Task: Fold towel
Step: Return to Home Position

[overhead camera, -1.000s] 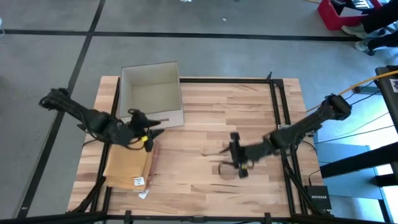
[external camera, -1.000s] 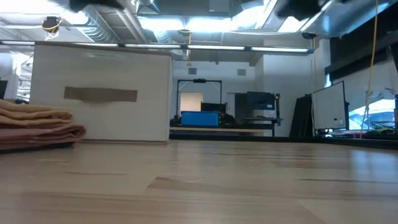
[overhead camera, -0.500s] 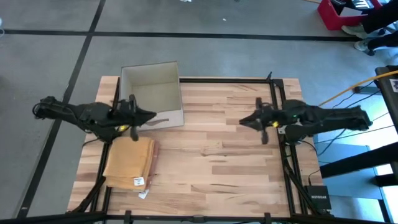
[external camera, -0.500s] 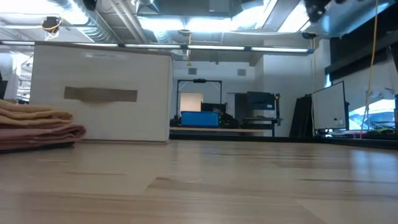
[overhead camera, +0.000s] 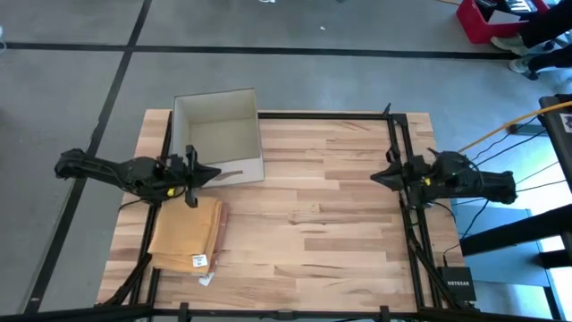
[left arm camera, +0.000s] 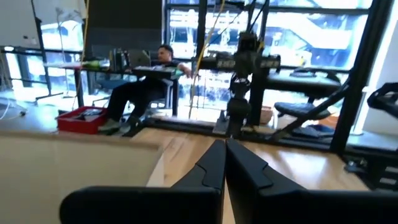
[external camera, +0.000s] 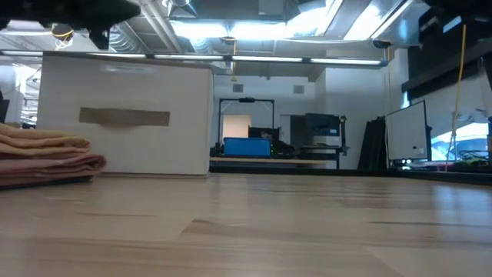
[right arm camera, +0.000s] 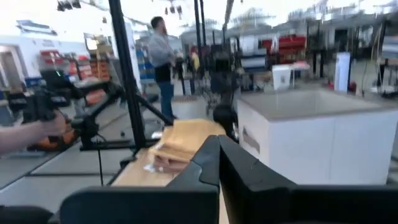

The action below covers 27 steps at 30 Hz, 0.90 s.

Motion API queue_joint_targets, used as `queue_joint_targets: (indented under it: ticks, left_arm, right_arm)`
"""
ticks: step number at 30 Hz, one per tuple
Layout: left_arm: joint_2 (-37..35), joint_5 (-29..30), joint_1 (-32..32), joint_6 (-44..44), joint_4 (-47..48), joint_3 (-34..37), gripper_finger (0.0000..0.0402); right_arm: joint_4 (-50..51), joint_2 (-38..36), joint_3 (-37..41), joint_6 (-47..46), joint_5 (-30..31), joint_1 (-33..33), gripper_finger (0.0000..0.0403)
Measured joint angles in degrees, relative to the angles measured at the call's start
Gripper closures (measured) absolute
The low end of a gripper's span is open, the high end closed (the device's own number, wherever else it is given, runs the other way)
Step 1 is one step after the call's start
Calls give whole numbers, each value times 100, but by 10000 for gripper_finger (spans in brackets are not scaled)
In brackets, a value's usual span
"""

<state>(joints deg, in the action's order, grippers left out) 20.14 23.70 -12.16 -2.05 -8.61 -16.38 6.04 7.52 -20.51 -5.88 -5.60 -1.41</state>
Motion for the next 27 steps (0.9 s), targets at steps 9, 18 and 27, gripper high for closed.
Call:
queue_joint_targets:
  ticks: [9,18,27]
  left_arm:
    - [-537,2,1,-38,0,424,400]
    - [-1268,-278,-186,-69,-27,891,399]
    - [-1999,-534,-184,96,-152,1203,400]
  right_arm:
    - [-232,-722,726,126,-34,-2,399]
    - [-1732,-639,1925,32,369,-2,393]
    - [-1604,-642,1982,-130,1251,-4,391]
